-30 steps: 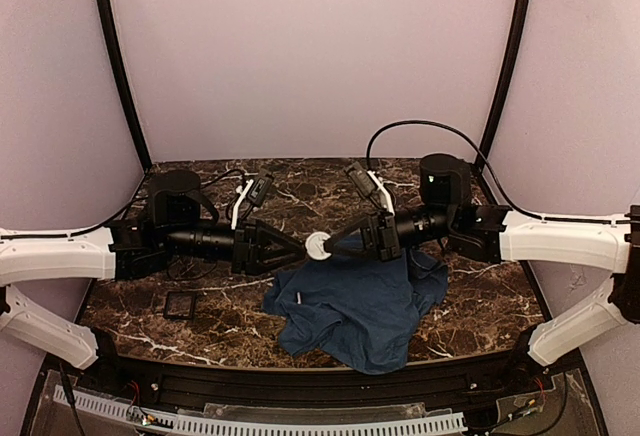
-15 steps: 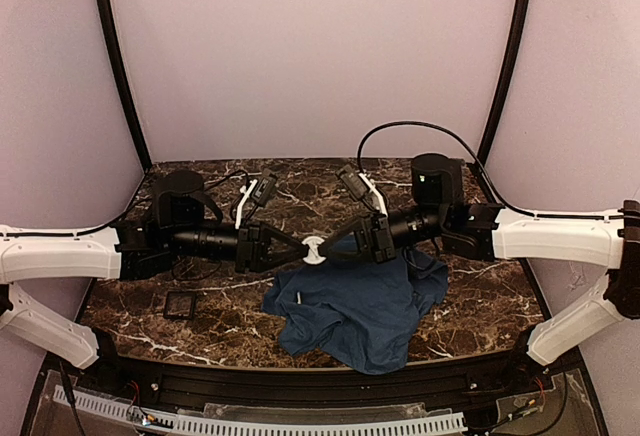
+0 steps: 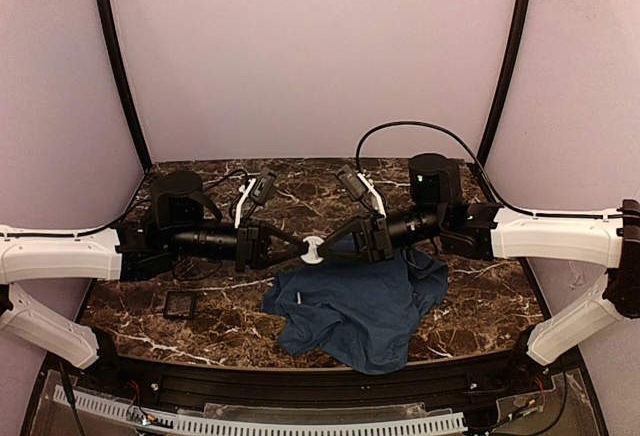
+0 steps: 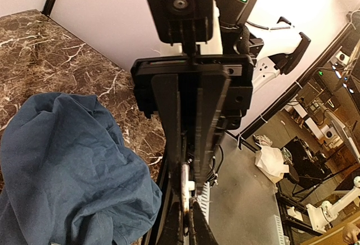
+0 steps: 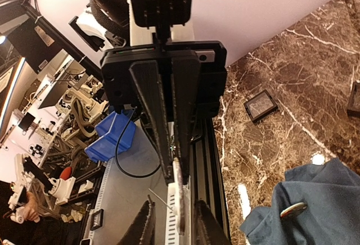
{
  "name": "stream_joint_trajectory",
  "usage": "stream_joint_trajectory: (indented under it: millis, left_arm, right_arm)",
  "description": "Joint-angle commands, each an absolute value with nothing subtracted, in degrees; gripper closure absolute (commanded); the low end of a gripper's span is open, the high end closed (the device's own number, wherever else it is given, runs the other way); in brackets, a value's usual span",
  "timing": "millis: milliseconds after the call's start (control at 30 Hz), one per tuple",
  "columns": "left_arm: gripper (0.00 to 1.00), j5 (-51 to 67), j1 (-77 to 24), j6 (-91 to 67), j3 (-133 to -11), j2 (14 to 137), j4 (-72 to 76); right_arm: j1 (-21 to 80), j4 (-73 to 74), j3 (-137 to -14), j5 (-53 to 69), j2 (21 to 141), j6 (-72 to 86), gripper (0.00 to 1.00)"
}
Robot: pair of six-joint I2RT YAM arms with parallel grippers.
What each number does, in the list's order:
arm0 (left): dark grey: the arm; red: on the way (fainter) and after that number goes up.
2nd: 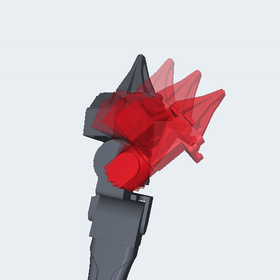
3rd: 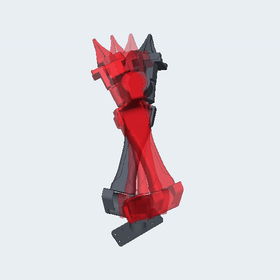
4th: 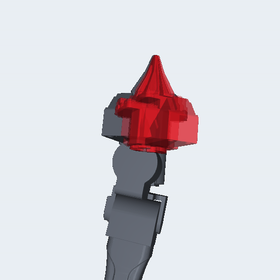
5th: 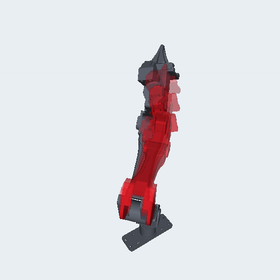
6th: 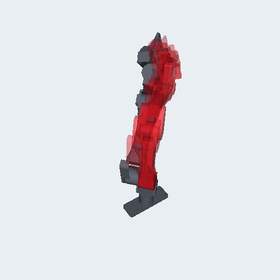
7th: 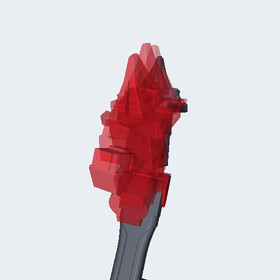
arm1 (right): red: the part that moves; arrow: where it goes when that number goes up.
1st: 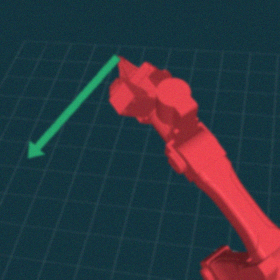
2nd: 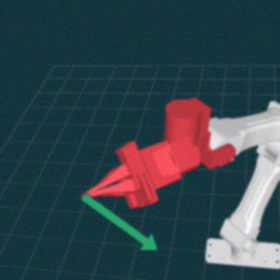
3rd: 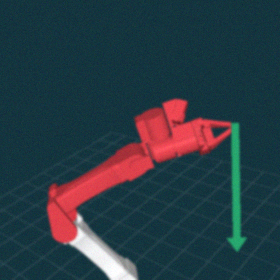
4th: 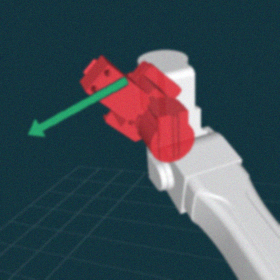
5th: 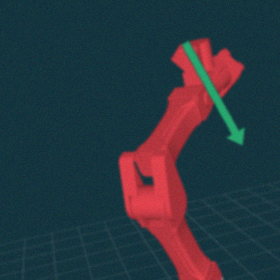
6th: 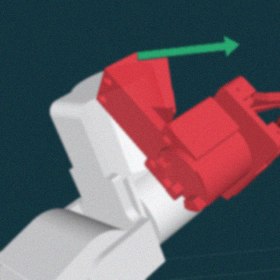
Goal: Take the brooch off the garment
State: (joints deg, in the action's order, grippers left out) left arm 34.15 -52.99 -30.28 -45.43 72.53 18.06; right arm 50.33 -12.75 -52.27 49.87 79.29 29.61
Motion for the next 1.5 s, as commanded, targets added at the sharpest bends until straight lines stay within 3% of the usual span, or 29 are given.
stream_joint_trajectory:
  millis: [0,167,367,500,933,1467]
  left_arm:
    - [0.99,32.2,-52.9,-30.9,-43.6,71.3,20.9]
    - [0.99,28.0,-52.2,-32.6,-42.7,70.6,21.4]
    - [0.99,27.6,-51.7,-35.9,-42.4,70.5,23.8]
    - [0.99,27.9,-51.7,-36.9,-42.0,70.5,24.8]
    - [0.99,28.4,-51.6,-38.0,-41.7,70.7,25.1]
    - [0.99,28.5,-51.6,-38.1,-42.0,70.8,24.8]
  right_arm:
    - [50.9,-13.5,-53.5,48.3,79.2,29.3,0.67]
    - [51.2,-14.3,-52.8,45.7,78.0,28.9,0.38]
    - [52.7,-12.6,-52.4,38.0,77.2,26.4,0.31]
    - [54.0,-11.8,-52.3,32.8,76.9,24.9,0.31]
    - [54.7,-11.0,-52.7,28.2,77.4,24.3,0.52]
    - [55.8,-9.8,-54.3,27.0,78.8,23.5,0.49]
